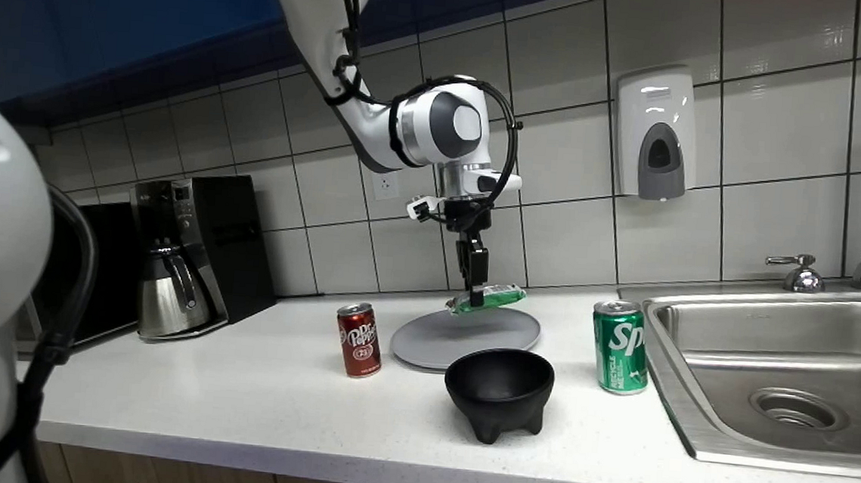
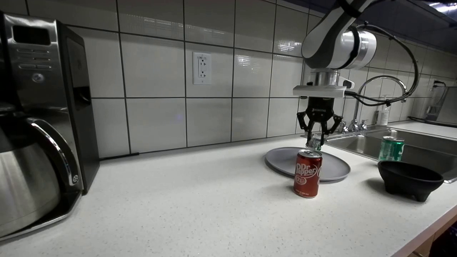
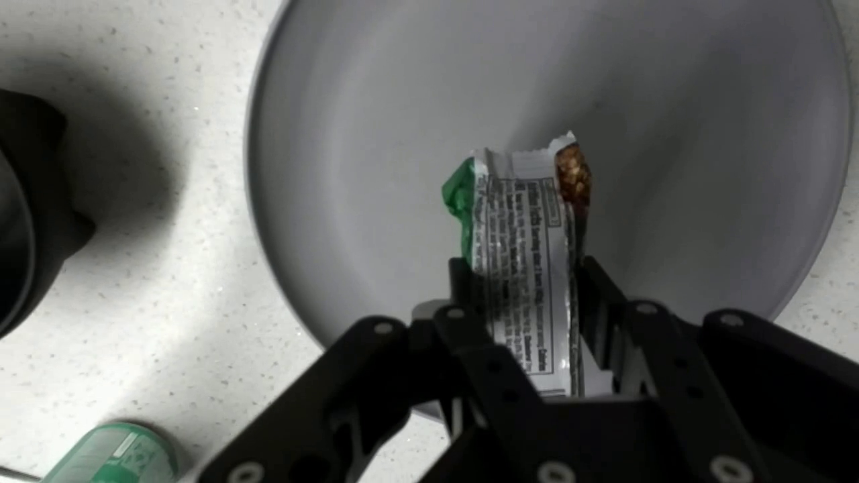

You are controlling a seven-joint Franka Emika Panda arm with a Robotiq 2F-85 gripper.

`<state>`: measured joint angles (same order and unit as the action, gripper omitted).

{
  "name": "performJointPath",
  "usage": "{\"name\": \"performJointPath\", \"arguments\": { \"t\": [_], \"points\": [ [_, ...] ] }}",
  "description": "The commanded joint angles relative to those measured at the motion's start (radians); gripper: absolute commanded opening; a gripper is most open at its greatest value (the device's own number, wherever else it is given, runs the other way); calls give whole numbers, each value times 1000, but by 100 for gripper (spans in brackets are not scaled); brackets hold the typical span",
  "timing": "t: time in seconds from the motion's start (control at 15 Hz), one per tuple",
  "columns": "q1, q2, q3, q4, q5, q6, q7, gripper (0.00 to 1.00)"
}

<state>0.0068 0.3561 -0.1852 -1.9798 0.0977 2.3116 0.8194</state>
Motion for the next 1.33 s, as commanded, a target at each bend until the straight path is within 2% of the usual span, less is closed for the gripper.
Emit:
{"name": "performJointPath", "arguments": {
  "t": [0.0,0.53,1.27],
  "points": [
    [-27,-83,2,-72,-17,-3,-41,15],
    [-88,-147,-20,-118,-16,-24,-178,15],
    [-134,-146,-49,-117,-11,-46,-298,15]
  ]
}}
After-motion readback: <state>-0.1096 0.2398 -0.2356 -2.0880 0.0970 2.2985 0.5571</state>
